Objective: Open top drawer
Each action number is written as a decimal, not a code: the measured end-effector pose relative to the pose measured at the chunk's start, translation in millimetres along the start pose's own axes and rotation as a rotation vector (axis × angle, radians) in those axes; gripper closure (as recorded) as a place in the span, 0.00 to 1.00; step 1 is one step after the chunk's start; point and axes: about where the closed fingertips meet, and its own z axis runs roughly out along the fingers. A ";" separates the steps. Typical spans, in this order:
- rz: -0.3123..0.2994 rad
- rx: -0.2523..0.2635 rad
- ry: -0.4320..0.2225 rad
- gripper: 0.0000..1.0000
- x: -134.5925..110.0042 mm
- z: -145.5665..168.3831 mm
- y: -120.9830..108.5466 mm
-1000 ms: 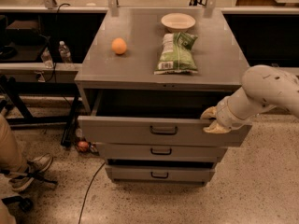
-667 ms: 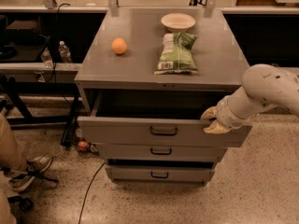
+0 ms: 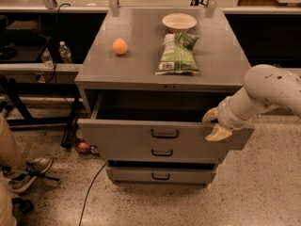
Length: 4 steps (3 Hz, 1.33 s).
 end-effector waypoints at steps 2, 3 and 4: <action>-0.015 0.021 0.021 0.00 -9.0 -6.2 6.0; -0.008 0.019 0.061 0.00 -11.6 -1.2 13.4; 0.017 -0.004 0.083 0.00 -5.6 10.2 18.5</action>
Offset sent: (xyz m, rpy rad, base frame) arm -0.0197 0.0146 0.0219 -0.0568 -0.0712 0.0037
